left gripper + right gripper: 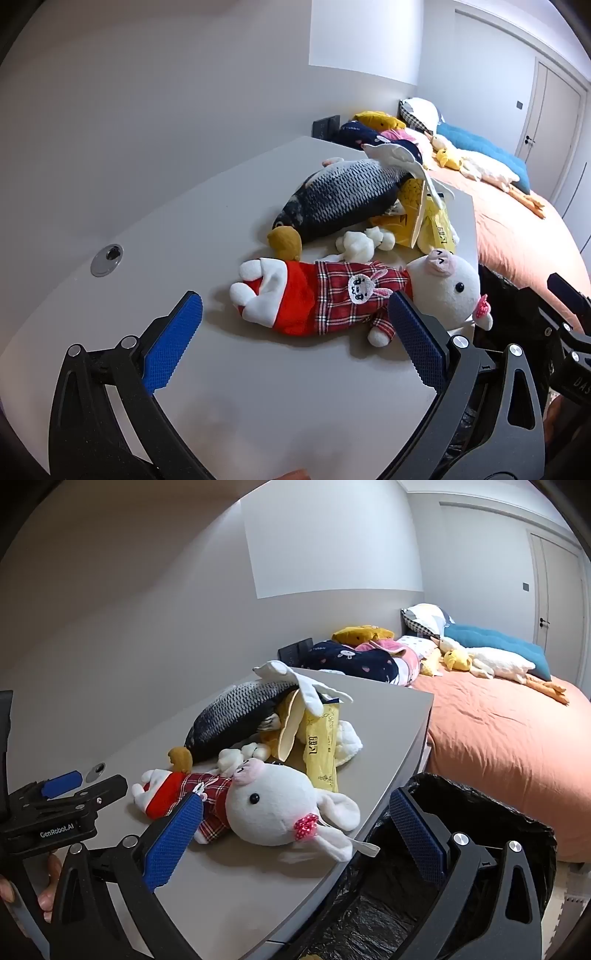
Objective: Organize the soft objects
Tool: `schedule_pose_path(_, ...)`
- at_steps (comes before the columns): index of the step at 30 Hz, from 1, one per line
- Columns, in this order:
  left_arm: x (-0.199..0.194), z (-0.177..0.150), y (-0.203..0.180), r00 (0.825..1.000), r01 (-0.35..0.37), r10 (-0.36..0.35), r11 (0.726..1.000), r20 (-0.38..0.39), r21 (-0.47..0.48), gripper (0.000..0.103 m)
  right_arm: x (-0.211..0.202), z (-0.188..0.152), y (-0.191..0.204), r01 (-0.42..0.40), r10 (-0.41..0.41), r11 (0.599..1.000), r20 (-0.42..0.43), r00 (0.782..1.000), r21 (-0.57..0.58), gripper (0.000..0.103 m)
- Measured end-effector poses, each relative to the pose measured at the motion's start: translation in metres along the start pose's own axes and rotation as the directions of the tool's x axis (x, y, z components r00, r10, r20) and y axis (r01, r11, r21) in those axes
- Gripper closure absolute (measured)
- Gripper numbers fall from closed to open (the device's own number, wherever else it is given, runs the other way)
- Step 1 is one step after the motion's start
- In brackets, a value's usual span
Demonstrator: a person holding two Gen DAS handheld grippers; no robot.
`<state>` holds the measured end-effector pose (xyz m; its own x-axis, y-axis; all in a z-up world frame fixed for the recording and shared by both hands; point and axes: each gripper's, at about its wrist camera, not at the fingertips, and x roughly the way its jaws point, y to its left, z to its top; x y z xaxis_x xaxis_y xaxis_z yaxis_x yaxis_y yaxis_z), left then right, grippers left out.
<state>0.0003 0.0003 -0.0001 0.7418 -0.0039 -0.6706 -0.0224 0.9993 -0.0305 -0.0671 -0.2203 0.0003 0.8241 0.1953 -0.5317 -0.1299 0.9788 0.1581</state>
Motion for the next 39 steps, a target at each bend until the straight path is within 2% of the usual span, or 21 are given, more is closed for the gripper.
schedule_pose_path(39, 0.0019, -0.0031, -0.0058, 1.0, 0.008, -0.008, 1.0, -0.011, 0.023, 0.006, -0.0037, -0.0049, -0.0031, 0.004, -0.004, 1.0, -0.002, 1.0, 0.005, 0.003)
